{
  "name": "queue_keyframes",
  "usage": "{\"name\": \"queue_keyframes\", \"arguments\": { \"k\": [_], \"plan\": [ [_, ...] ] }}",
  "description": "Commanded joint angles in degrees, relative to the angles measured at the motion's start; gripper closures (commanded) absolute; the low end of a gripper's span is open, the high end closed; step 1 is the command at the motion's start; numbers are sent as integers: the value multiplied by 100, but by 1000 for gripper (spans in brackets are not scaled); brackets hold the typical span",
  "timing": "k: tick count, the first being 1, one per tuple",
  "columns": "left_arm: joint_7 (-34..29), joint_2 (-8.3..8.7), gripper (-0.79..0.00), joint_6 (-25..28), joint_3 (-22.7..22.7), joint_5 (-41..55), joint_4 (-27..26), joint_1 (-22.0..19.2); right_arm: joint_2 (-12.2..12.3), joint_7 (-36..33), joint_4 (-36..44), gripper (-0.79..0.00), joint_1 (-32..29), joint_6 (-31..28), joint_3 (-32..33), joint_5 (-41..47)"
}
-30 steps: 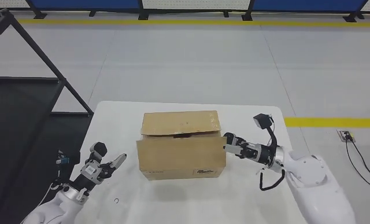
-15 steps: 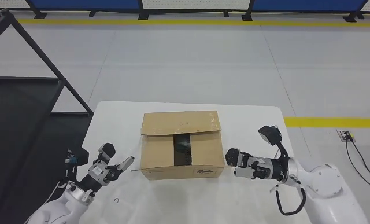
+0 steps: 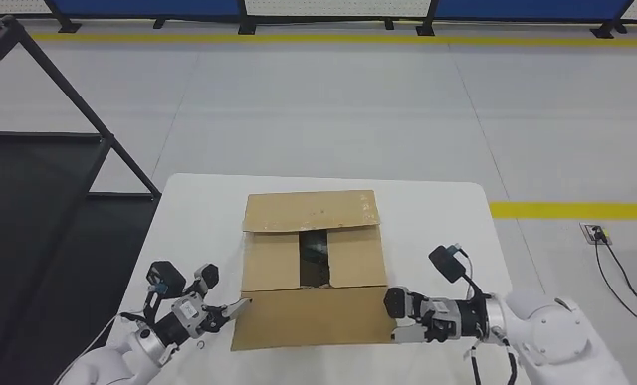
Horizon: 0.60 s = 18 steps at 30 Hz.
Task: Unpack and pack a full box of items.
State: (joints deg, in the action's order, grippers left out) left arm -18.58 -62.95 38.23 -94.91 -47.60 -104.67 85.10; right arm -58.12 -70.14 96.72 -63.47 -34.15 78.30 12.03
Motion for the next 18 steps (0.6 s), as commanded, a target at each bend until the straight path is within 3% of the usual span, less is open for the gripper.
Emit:
{"name": "queue_keyframes", "arguments": {
  "k": [1, 18],
  "plan": [
    [-115, 17, -785, 82, 6, -49, 49, -16, 31, 6, -18, -785, 15, -5, -33, -18],
    [-102, 57, -785, -232, 116, -482, 180, -58, 91, 6, -111, -785, 129, 22, -75, -18]
  ]
}}
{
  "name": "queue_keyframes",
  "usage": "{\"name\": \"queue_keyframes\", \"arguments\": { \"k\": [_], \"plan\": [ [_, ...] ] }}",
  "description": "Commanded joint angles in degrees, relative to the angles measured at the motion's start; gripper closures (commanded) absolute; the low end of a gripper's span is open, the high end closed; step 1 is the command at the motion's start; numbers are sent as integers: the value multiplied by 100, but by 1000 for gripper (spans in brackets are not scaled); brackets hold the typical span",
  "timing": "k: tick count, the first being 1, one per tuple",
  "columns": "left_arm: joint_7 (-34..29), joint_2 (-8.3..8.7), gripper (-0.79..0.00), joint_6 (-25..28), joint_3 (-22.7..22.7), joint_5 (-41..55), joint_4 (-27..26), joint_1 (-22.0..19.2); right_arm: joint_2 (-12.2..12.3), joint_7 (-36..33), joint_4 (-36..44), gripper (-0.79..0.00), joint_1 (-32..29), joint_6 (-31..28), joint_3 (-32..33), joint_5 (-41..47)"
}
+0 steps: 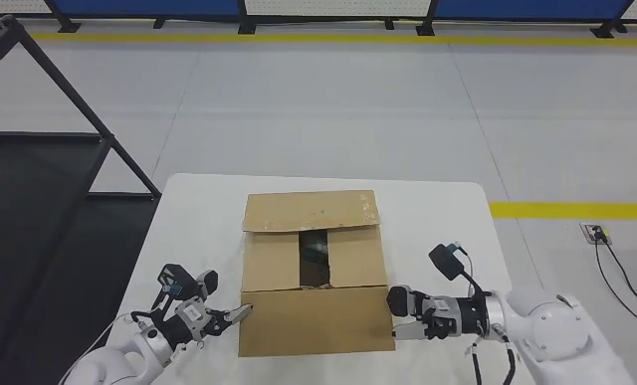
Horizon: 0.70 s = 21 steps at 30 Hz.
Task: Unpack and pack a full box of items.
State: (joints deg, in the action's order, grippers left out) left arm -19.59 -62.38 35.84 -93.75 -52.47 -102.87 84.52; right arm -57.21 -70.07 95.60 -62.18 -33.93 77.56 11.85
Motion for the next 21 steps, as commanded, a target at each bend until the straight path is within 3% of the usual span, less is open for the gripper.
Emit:
{"name": "queue_keyframes", "arguments": {
  "k": [1, 7, 15, 21],
  "plan": [
    [-1, 0, -785, 7, 1, 4, 0, -1, 0, 0, 0, -785, 0, 0, 0, 0],
    [-1, 0, -785, 7, 1, 4, 0, -1, -67, 763, 7, -785, 124, 808, -248, 382],
    [-1, 0, -785, 7, 1, 4, 0, -1, -344, 1627, -1145, -785, 1363, 2311, -1146, 1044],
    [-1, 0, -785, 7, 1, 4, 0, -1, -385, 1565, -1245, -785, 1506, 2333, -1279, 1140]
  ]
}}
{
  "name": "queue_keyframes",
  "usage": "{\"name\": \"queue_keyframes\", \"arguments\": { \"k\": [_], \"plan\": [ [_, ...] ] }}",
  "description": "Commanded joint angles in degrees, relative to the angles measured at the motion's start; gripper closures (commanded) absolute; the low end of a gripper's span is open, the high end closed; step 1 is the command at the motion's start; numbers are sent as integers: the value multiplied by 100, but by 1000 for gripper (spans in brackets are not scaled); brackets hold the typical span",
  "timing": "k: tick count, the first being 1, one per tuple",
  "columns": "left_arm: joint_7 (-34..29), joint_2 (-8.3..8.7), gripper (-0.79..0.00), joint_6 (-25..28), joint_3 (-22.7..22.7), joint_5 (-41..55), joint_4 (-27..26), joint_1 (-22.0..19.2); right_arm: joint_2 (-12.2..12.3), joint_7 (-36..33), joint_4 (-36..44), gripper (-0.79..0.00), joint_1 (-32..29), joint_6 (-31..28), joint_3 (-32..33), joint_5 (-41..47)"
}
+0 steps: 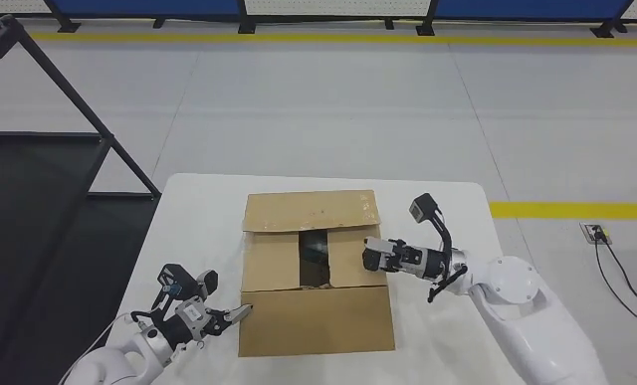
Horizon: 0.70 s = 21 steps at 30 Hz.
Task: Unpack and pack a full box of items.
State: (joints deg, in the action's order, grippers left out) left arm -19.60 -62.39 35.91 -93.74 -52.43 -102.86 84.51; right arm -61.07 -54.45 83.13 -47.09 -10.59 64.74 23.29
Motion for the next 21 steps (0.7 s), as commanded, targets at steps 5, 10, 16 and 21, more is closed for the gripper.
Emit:
{"name": "queue_keyframes", "arguments": {
  "k": [5, 10, 16, 21],
  "plan": [
    [0, 0, -785, 0, 0, 0, 0, 0, 1, 3, 3, -785, -3, -1, 3, -4],
    [0, 0, -785, 0, 0, 0, 0, 0, -64, 271, -76, -785, 105, 249, -190, -20],
    [0, 0, -785, 0, 0, 0, 0, 0, -221, 769, -657, -785, 638, 880, -535, -61],
    [0, 0, -785, 0, 0, 0, 0, 0, -377, 1364, -959, -785, 883, 973, -767, 77]
  ]
}}
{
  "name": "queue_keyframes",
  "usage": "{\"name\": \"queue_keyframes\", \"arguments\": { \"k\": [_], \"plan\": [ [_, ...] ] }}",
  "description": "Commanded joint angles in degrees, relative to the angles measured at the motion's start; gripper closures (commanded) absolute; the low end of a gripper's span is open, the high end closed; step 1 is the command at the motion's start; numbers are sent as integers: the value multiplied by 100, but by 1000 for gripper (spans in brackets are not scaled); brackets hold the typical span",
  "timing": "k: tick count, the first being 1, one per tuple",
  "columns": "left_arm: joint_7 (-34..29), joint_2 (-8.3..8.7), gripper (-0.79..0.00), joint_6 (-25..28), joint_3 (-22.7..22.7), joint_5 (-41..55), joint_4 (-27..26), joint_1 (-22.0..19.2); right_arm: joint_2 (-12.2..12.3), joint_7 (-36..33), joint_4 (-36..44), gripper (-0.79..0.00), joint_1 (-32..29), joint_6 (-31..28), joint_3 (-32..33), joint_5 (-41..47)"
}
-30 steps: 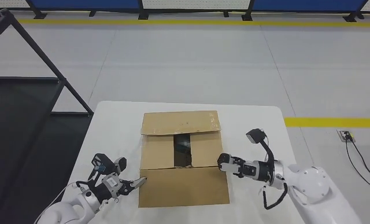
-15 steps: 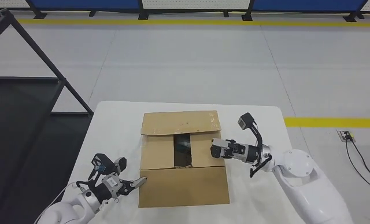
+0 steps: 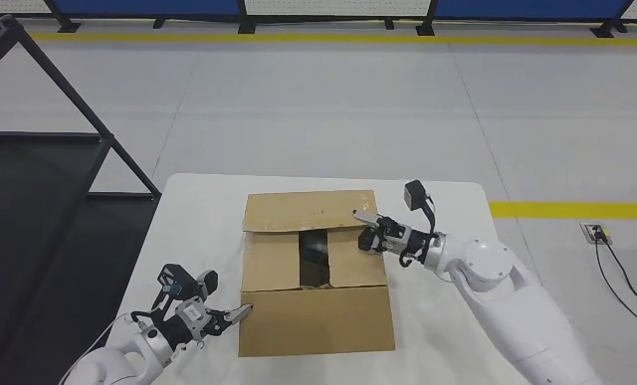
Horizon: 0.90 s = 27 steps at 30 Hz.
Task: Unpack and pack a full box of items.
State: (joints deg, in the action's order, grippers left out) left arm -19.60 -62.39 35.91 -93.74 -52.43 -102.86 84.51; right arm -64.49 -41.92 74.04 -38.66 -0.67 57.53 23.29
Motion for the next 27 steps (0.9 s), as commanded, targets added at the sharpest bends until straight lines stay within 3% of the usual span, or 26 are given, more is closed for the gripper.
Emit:
{"name": "queue_keyframes", "arguments": {
  "k": [1, 8, 17, 27],
  "plan": [
    [0, 0, -785, 0, 0, 0, 0, 0, -66, 206, -107, -785, 97, -54, -84, 103],
    [0, 0, -785, 0, 0, 0, 0, 0, -313, 754, -463, -785, 491, -433, -237, 701],
    [0, 0, -785, 0, 0, 0, 0, 0, -737, 1371, -1371, -785, 1353, -376, -643, 1314],
    [0, 0, -785, 0, 0, 0, 0, 0, -737, 1371, -1371, -785, 1353, -376, -643, 1314]
  ]
}}
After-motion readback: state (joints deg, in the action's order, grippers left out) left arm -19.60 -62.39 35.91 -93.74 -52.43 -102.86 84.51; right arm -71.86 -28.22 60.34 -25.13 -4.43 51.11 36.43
